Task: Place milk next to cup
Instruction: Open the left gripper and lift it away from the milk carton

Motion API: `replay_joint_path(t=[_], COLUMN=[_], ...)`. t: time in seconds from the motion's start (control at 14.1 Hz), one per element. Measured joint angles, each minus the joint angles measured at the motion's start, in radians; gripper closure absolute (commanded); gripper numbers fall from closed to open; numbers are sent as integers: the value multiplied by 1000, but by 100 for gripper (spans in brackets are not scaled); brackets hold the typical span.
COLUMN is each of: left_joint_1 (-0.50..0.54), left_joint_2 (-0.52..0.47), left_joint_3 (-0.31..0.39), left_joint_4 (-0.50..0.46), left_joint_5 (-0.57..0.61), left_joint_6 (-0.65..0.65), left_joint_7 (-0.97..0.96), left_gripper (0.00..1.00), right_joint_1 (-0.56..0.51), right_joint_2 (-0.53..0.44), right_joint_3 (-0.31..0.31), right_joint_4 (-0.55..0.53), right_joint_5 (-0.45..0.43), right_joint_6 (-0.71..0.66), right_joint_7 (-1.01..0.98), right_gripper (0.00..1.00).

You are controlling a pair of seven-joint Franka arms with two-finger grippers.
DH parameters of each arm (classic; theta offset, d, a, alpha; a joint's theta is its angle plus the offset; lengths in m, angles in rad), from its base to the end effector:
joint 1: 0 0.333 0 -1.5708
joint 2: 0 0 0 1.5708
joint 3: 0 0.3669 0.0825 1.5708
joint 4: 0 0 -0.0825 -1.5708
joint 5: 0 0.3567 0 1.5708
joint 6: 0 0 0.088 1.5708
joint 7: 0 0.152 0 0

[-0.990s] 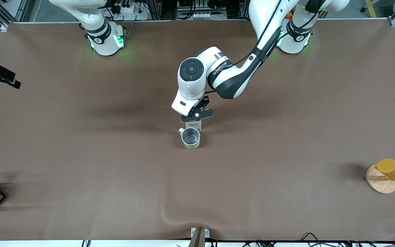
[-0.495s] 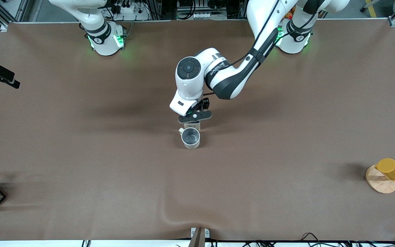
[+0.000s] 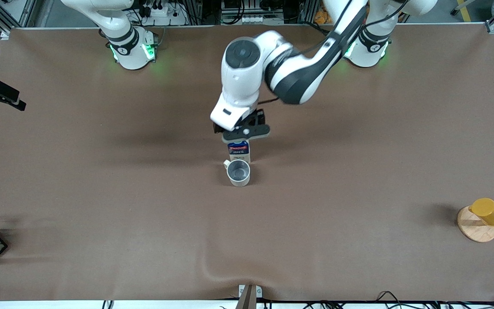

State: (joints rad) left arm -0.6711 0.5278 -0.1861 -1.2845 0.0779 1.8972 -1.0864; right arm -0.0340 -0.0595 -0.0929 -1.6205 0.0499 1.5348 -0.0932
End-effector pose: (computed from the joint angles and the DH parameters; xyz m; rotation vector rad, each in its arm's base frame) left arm 0.5016 -0.5195 0.4636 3.0327 0.3608 0.0589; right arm 0.4972 -0.0572 0.6360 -3.0831 0.0498 0.0312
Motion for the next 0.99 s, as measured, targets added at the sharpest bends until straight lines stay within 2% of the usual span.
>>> replay_joint_path(t=[0.28,0.57,0.99], left_joint_1=[155,355,620], left_joint_2=[-148,-246,-430], left_joint_3=[1,2,4], left_joint_4=[-1,-24,-227], left_joint_5=[-13,-42,-45], left_joint_6=[-178,-373,-389], left_joint_7=[69,350,767], left_gripper=[0,0,0], right_joint_1=[0,4,9], right_joint_2=[0,0,0], right_joint_3=[0,1,2], right_joint_4=[2,3,6], right_joint_5=[-1,-1,-1], right_joint_6=[0,0,0], right_joint_7=[0,58,81], right_gripper=[0,0,0])
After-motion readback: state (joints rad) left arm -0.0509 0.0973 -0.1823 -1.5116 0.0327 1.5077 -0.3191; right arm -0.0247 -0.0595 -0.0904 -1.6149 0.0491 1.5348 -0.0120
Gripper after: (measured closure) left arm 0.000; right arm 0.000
